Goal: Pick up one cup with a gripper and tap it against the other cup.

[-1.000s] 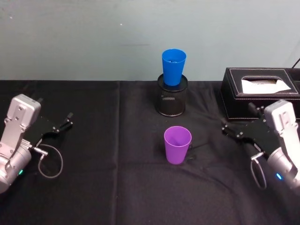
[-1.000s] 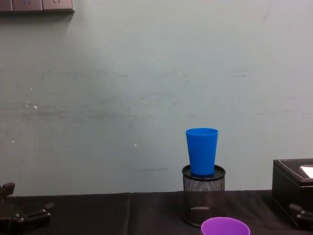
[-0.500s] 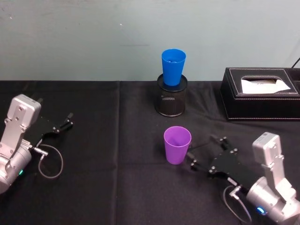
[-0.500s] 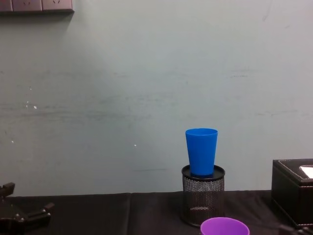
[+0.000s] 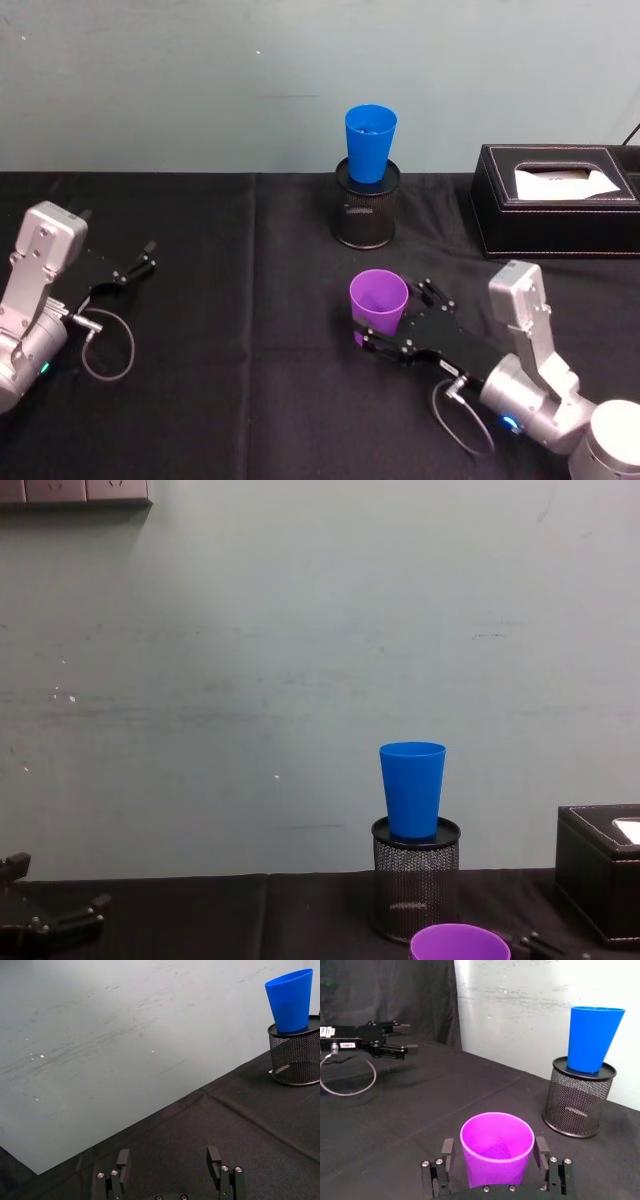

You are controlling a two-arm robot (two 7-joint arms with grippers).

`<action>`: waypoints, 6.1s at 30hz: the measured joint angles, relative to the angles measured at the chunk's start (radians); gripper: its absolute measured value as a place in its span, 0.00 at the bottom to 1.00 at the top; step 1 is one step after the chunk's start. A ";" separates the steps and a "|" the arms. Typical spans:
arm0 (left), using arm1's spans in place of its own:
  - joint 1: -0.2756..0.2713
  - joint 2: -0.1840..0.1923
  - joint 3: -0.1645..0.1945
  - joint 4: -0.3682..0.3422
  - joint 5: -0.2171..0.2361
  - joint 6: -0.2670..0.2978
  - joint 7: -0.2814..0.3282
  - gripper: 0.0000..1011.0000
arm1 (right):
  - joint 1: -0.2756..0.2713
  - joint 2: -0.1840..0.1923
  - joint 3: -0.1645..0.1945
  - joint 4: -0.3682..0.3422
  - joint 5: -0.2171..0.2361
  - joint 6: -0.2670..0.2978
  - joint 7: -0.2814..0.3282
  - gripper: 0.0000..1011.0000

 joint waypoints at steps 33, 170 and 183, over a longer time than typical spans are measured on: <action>0.000 0.000 0.000 0.000 0.000 0.000 0.000 0.99 | 0.034 -0.036 0.017 0.029 0.005 0.027 0.032 0.75; 0.000 0.000 0.000 0.000 0.000 0.000 0.000 0.99 | 0.312 -0.125 0.076 0.103 -0.020 0.287 0.074 0.72; 0.000 0.000 0.000 0.000 0.000 0.000 0.000 0.99 | 0.410 -0.179 0.081 0.246 -0.039 0.261 0.095 0.72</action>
